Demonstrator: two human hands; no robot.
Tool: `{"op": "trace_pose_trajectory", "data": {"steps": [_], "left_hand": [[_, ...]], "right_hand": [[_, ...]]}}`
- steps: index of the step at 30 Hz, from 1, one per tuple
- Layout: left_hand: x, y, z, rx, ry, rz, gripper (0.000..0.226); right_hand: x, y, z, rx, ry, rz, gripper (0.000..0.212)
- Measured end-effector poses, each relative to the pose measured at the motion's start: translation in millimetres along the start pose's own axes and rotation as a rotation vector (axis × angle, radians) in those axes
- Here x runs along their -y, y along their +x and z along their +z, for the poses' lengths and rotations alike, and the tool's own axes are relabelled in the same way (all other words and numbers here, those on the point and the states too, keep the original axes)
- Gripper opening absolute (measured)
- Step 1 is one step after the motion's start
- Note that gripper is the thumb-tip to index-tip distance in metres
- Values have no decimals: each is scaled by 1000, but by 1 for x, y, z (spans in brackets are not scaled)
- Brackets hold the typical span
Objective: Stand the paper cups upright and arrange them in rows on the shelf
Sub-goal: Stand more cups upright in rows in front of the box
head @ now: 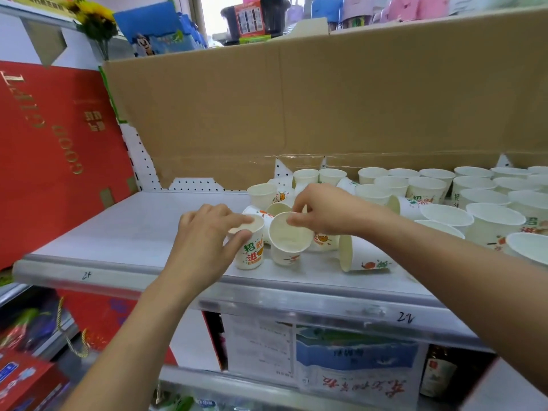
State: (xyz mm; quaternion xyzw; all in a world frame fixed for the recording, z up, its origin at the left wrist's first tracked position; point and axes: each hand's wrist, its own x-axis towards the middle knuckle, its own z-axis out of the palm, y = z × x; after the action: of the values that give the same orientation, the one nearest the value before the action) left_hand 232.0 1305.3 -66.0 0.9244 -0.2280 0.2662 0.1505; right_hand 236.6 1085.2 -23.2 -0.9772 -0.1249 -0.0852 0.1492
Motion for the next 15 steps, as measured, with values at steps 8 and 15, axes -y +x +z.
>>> {"op": "trace_pose_trajectory", "data": {"steps": [8, 15], "left_hand": [[-30, -3, 13, -24, -9, 352, 37], [-36, 11, 21, -12, -40, 265, 23]], "right_hand": [[-22, -53, -43, 182, -93, 4, 35], [-27, -72, -21, 154, -435, -86, 27]]}}
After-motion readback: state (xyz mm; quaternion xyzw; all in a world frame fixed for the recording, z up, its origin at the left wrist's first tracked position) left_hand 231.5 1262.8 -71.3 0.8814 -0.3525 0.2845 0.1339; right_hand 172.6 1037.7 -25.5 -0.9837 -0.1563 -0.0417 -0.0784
